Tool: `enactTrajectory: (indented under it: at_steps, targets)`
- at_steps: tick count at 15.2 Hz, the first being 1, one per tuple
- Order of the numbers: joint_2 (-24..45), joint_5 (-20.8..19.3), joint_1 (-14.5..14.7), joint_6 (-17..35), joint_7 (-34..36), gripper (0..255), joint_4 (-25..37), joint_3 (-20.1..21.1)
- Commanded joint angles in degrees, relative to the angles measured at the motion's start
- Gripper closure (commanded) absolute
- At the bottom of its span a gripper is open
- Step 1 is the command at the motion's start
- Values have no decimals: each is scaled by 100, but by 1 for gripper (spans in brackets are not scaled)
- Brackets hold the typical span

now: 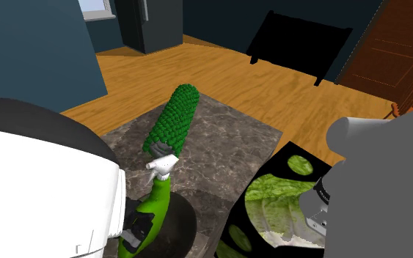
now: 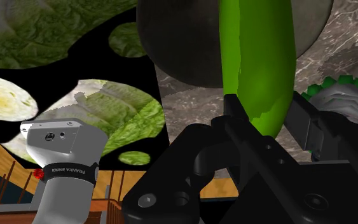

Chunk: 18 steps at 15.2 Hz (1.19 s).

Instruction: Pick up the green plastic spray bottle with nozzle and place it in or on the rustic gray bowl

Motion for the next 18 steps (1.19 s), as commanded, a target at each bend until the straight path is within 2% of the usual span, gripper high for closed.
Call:
enactTrajectory:
  at_steps: [1, 6, 10, 18]
  targets:
    - [0, 0, 0, 1, 0, 0, -1, -1]
    - [0, 0, 0, 1, 0, 0, 0, -1]
    - [-152, 68, -688, -927, 143, 0, 1460, 211]
    - [-152, 68, -688, -927, 143, 0, 1461, 210]
